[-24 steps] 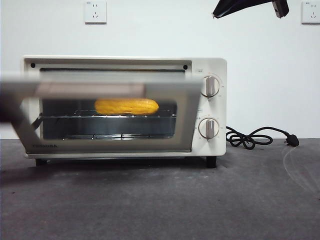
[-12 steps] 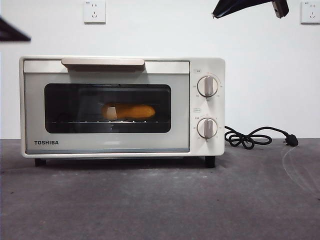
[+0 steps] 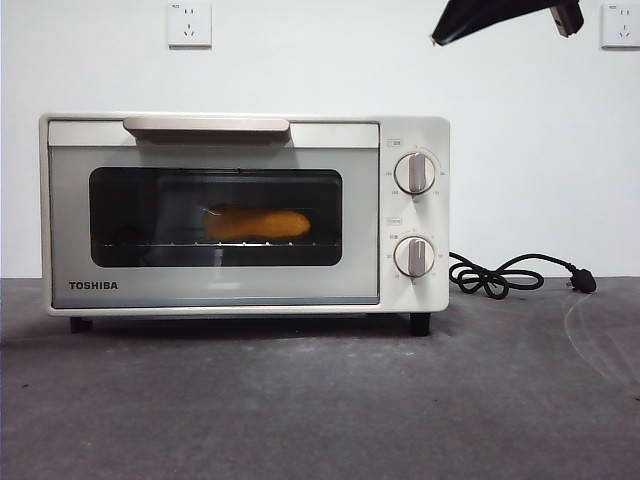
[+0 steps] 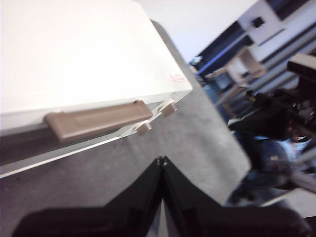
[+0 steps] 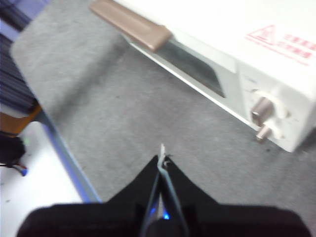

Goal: Take the corn from the table,put the corn in the oven

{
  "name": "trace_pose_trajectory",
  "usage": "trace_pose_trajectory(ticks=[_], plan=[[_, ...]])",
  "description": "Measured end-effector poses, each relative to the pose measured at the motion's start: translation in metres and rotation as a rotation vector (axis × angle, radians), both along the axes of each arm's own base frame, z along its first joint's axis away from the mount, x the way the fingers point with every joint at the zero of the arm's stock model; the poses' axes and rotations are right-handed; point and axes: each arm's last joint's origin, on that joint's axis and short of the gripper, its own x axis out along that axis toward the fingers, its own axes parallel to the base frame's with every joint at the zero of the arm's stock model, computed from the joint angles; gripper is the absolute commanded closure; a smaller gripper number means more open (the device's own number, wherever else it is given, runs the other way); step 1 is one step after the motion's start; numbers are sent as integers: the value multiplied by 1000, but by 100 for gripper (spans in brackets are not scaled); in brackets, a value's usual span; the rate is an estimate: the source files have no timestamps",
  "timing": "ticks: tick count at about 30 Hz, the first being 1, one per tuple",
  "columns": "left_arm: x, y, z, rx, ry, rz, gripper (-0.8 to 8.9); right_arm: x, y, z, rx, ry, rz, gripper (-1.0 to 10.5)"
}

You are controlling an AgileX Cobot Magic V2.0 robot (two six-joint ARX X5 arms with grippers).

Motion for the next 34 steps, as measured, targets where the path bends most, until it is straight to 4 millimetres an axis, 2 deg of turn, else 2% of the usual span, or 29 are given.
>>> trace_pose_trajectory(ticks=[10, 19, 34], plan=[[-44, -48, 14, 212, -100, 186, 821, 1, -1, 0, -28, -11, -23, 959], [-57, -85, 13, 325, -191, 265, 820, 1, -1, 0, -28, -12, -23, 958], [-55, -89, 12, 324, -199, 264, 817, 1, -1, 0, -33, -14, -28, 946]])
